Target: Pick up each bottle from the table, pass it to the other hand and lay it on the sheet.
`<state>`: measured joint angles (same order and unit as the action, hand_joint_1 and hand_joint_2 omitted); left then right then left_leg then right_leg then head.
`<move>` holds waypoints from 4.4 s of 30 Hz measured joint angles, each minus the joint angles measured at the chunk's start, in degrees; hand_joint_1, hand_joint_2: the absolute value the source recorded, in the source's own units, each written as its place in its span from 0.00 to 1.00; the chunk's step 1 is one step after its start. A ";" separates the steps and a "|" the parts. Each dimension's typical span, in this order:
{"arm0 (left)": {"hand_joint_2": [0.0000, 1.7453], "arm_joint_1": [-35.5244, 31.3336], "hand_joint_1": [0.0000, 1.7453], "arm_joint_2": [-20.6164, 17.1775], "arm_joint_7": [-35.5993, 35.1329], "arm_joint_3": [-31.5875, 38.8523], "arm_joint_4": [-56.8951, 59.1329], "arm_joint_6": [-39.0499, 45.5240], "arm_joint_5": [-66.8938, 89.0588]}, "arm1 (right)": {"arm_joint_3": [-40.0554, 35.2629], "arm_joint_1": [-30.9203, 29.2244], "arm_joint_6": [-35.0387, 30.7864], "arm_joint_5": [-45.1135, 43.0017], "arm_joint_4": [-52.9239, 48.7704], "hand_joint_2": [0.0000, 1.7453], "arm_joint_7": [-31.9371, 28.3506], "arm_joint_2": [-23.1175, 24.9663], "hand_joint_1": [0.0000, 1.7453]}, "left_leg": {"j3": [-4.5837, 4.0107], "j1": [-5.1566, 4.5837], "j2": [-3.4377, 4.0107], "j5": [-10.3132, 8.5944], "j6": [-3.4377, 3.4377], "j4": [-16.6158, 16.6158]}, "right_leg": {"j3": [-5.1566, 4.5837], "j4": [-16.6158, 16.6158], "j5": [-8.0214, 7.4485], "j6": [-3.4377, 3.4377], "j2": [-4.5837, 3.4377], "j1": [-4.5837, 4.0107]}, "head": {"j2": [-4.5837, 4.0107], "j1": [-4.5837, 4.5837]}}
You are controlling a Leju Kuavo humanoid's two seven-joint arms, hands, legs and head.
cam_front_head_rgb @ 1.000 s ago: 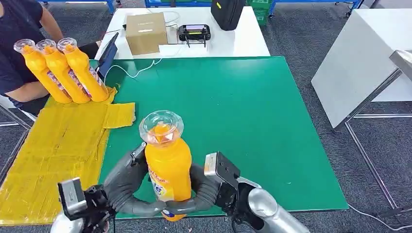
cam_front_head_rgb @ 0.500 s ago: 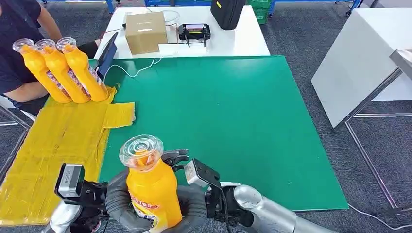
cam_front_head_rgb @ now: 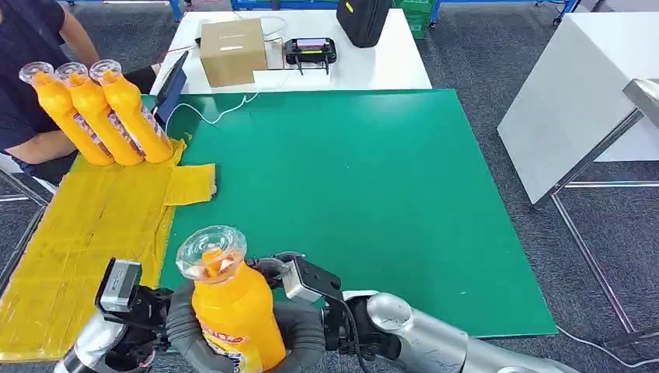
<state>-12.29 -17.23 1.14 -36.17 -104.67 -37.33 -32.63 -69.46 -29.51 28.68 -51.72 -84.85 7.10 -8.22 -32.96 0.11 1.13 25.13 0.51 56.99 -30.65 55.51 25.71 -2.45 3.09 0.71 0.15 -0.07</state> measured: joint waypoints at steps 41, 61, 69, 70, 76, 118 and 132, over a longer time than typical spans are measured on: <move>1.00 -1.93 1.00 -3.82 1.13 3.94 2.91 -2.62 5.05 | 3.00 4.25 -8.35 9.29 -0.07 0.00 3.06 -1.88 0.00 | -0.01 -0.02 -0.01 -0.02 -0.02 0.00 | 0.03 0.04 -0.01 0.01 0.00 0.02 | 0.00 0.00; 1.00 2.41 1.00 -4.24 1.81 8.87 1.99 -0.71 8.77 | 9.51 11.35 -7.34 12.92 -1.53 0.00 4.66 -5.18 0.00 | -0.01 -0.01 -0.01 -0.02 -0.02 0.00 | 0.03 0.04 -0.01 0.00 0.01 0.01 | 0.00 -0.02; 1.00 7.28 1.00 -2.74 5.81 15.05 -0.35 26.55 50.38 | 18.39 25.41 -9.50 33.89 -6.94 0.00 -10.82 -16.76 0.00 | -0.27 -0.14 -0.32 0.01 0.02 0.02 | -0.10 0.00 0.01 -0.02 0.27 0.11 | 0.00 -0.02; 1.00 8.36 1.00 -2.31 5.46 16.29 -0.92 30.69 56.75 | 20.45 28.89 -13.73 38.54 -8.97 0.00 -10.99 -17.51 0.00 | -0.34 -0.17 -0.29 0.03 0.05 0.02 | -0.19 0.00 0.01 -0.02 0.25 0.12 | 0.00 -0.09; 1.00 12.33 1.00 -0.02 5.00 21.97 -3.91 37.84 69.24 | 27.65 40.01 -25.24 46.47 -24.07 0.00 -7.41 -20.79 0.00 | -0.40 -0.18 -0.11 0.05 0.03 0.00 | -0.37 0.00 0.03 0.00 0.13 0.08 | 0.00 -0.02; 0.00 6.31 0.00 2.34 -4.25 26.52 18.09 47.06 111.74 | 74.18 67.36 -16.00 45.88 -49.11 0.00 -20.22 -1.92 0.00 | -0.24 -0.15 -0.10 -0.01 0.05 -0.01 | -0.26 0.00 0.00 -0.01 0.14 0.11 | 0.00 -0.02; 0.00 0.36 0.00 1.67 -0.91 23.17 30.88 40.34 104.62 | 73.68 65.92 -17.20 44.46 -48.48 0.00 -19.85 -5.26 0.00 | -0.26 -0.16 -0.05 -0.01 0.06 -0.01 | -0.26 0.00 0.00 -0.01 0.10 0.11 | 0.00 0.00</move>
<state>-11.93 -15.56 0.23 -13.00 -73.80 3.00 71.99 4.22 36.40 11.48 -7.26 -133.33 -12.74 -13.48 -33.22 -0.05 1.07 25.12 0.56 56.99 -30.91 55.51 25.70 -2.46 3.20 0.82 0.15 -0.07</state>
